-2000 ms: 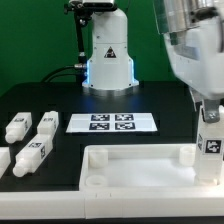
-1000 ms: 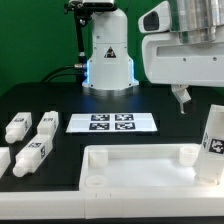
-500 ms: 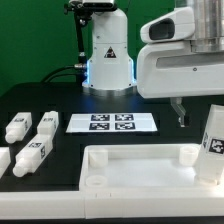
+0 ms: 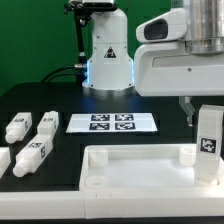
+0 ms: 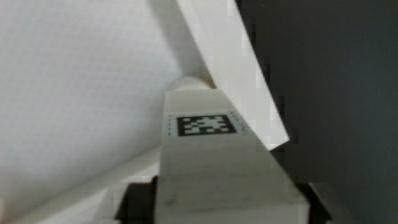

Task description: Assemble desk

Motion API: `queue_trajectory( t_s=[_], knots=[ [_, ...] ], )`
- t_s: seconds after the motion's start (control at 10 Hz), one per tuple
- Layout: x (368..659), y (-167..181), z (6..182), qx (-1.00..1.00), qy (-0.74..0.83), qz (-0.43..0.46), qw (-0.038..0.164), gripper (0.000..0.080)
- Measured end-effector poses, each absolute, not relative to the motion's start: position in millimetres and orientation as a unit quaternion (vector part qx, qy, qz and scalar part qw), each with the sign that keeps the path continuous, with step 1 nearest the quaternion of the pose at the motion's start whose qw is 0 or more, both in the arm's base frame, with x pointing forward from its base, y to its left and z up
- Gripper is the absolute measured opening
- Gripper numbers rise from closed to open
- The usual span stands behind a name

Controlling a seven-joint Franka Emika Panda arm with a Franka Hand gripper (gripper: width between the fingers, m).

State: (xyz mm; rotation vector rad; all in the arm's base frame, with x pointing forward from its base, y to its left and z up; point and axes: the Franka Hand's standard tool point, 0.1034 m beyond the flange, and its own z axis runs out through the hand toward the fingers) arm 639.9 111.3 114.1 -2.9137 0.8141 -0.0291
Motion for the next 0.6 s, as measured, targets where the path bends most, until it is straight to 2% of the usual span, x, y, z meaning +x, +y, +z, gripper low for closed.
queue_trajectory(
  t_s=[0.2, 0.4, 0.6],
  knots=[
    [638.9, 110.9, 113.6, -0.929, 0.365, -0.002, 0.060, 0.0293],
    [635.6, 112.3, 112.1, -0.840, 0.536, 0.017, 0.085, 0.0290],
    [635.7, 114.2, 112.1, -0.797, 0.596, 0.029, 0.090, 0.0290]
  ],
)
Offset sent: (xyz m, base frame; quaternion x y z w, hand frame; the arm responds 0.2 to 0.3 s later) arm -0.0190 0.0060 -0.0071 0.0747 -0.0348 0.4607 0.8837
